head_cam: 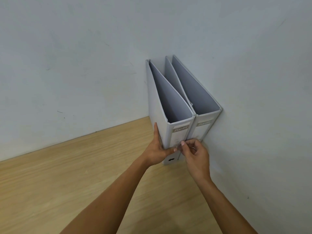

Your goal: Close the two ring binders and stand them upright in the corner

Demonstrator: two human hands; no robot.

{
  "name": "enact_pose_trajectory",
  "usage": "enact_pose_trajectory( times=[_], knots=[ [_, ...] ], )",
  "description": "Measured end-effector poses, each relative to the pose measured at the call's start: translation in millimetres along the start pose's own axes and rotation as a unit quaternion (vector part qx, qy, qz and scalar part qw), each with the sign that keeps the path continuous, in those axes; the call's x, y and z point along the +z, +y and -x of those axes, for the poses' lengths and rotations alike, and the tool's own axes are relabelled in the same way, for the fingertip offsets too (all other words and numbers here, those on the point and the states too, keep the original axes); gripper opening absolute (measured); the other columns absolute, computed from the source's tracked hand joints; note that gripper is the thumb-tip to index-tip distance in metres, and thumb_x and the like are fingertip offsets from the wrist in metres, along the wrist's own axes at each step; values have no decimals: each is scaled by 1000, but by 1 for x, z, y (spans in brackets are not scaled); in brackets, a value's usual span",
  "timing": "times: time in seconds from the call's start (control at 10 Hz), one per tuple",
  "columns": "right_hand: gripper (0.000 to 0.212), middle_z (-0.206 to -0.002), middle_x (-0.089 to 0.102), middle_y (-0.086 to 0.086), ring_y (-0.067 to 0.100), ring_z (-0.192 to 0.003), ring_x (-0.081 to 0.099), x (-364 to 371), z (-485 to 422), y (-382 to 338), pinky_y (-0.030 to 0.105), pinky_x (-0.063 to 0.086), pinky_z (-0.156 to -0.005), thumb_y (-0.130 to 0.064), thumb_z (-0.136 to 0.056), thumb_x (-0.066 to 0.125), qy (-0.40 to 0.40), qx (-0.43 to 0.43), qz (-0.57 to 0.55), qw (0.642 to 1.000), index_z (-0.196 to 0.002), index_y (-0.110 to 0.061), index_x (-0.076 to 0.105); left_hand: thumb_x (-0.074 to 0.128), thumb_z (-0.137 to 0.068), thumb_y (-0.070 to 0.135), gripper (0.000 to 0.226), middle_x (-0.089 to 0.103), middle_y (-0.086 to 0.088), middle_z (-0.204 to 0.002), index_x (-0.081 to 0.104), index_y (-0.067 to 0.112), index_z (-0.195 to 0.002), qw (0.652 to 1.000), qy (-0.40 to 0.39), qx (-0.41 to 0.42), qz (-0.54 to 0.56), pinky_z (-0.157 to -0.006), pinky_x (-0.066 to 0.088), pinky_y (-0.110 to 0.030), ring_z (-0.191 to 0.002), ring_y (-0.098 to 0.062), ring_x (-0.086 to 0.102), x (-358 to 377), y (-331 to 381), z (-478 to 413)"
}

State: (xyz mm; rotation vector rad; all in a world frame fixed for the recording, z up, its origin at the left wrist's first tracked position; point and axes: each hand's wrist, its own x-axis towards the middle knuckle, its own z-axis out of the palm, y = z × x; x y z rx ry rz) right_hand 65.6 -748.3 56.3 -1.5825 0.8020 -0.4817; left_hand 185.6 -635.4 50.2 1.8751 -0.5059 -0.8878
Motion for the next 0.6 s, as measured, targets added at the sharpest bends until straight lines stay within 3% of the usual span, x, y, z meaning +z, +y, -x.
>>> enact_pose_trajectory(
  times=[0.1,0.2,0.4,0.5,0.6],
  knots=[
    [18,-89,78,2,22,-93,76,-1,0,-2,49,61,-90,-43,-85,70,-8,14,-9,1000,-83,-25,69,84,-72,36,131,37,1,-159,-15,37,-157,1000,25,-13,-14,-113,43,-44,-142,-23,42,-2,1,3],
    [25,-90,78,2,23,-94,75,-4,-1,-4,50,60,-91,-49,-80,68,-22,26,-3,999,-82,-24,69,85,-71,26,126,32,-3,-163,-5,31,-160,998,40,-25,-29,-111,45,-44,-145,-23,39,-7,1,8],
    [31,-99,75,4,24,-99,73,-6,3,-17,48,61,-89,-47,-86,67,-52,45,6,998,-89,-17,67,78,-83,13,104,30,-3,-163,10,25,-161,997,49,-28,-43,-81,52,-32,-129,-29,56,-16,7,28],
    [27,-99,71,5,27,-99,73,-7,10,-24,42,63,-84,-39,-94,65,-58,46,-9,997,-93,-12,66,75,-86,15,94,35,-2,-161,18,26,-160,998,51,-14,-35,-77,53,-30,-126,-27,59,-28,9,43],
    [27,-96,70,6,28,-94,74,-8,19,-30,44,62,-86,-40,-94,65,-46,63,6,997,-92,-13,65,72,-89,17,83,40,-2,-158,26,24,-158,997,67,-9,-21,-78,52,-29,-118,-23,63,-42,9,60]
  ],
)
